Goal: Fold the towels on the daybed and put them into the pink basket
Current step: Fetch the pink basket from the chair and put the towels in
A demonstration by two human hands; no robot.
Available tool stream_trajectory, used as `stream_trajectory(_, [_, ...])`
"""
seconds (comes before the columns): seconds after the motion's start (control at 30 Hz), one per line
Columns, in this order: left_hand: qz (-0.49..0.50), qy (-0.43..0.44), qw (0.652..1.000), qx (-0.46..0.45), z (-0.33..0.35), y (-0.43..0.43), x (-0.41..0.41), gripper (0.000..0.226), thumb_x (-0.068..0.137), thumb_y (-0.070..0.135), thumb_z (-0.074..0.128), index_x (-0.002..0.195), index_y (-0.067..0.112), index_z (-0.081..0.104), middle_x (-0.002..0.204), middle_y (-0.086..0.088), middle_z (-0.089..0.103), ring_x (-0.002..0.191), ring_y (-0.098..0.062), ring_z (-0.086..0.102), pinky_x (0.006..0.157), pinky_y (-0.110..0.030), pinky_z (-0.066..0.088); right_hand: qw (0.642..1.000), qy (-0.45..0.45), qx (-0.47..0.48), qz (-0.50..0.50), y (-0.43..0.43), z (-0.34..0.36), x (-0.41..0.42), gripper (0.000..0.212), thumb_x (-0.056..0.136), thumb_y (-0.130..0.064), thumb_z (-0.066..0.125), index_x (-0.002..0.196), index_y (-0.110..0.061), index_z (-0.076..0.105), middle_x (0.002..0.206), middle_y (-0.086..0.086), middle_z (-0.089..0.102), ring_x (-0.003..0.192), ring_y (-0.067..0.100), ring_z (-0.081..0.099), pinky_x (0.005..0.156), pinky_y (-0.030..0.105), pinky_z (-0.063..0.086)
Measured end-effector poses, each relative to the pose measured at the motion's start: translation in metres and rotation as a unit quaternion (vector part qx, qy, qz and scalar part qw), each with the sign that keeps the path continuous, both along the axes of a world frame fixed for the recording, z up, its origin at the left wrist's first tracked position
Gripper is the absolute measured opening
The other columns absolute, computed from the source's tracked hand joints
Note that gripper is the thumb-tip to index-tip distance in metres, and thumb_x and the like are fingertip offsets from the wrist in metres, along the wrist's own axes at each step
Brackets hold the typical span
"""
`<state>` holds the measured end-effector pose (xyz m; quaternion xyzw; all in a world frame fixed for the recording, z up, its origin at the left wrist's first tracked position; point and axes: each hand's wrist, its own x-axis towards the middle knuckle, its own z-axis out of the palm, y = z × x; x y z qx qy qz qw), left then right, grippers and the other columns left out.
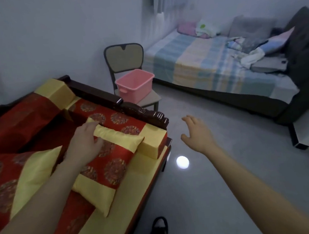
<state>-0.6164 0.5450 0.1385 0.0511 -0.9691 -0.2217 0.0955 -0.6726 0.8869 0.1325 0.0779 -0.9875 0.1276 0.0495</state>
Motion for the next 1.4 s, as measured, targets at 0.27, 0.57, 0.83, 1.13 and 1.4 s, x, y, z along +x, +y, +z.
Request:
stream_trajectory(0.27, [0.01,-0.02,0.997,0.079,-0.016,0.099,-0.242,0.053,0.082,0.01,0.057,0.133,0.003,0.048,0.129,-0.02,0.054,0.12,-0.035,0.05,0.102,-0.043,0.04,0.999,-0.051,-0.003,0.004,0.087,0.0,-0.227,0.063,0.086,-0.027,0.058,0.142,-0.015,0.032,0.147,0.007,0.037,0.131,0.027,0.039,0.106,0.04,0.037])
stream_trajectory(0.57, [0.102,-0.047,0.968,0.224,-0.014,0.191,-0.463,0.052,0.081,0.015,0.057,0.132,0.008,0.052,0.133,-0.018,0.056,0.122,-0.034,0.052,0.101,-0.037,0.039,0.953,-0.153,-0.251,-0.075,0.168,0.0,-0.459,0.058,0.086,-0.022,0.062,0.139,-0.016,0.038,0.145,0.006,0.04,0.131,0.023,0.041,0.103,0.038,0.038])
stream_trajectory(0.83, [0.283,-0.015,0.902,0.326,-0.043,0.2,-0.581,0.048,0.084,0.021,0.058,0.13,0.01,0.052,0.129,-0.012,0.058,0.118,-0.029,0.054,0.097,-0.034,0.04,0.947,-0.224,-0.23,-0.005,0.176,-0.016,-0.678,0.056,0.087,-0.022,0.062,0.137,-0.016,0.039,0.143,0.006,0.042,0.128,0.025,0.043,0.101,0.038,0.039])
stream_trajectory(1.13, [0.431,-0.03,0.842,0.323,-0.094,0.135,-0.661,0.048,0.087,0.011,0.056,0.134,0.01,0.049,0.128,-0.011,0.058,0.117,-0.027,0.055,0.097,-0.034,0.041,0.941,-0.241,-0.209,0.114,0.071,-0.047,-0.857,0.056,0.084,-0.02,0.062,0.136,-0.017,0.04,0.143,0.006,0.044,0.127,0.024,0.045,0.096,0.033,0.038])
stream_trajectory(1.4, [0.481,-0.067,0.81,0.33,-0.141,0.072,-0.794,0.05,0.085,0.01,0.056,0.134,0.009,0.049,0.13,-0.013,0.058,0.118,-0.029,0.054,0.102,-0.036,0.043,0.936,-0.28,-0.158,0.145,-0.026,-0.091,-1.001,0.055,0.085,-0.021,0.061,0.135,-0.015,0.04,0.143,0.008,0.043,0.128,0.024,0.043,0.097,0.032,0.037])
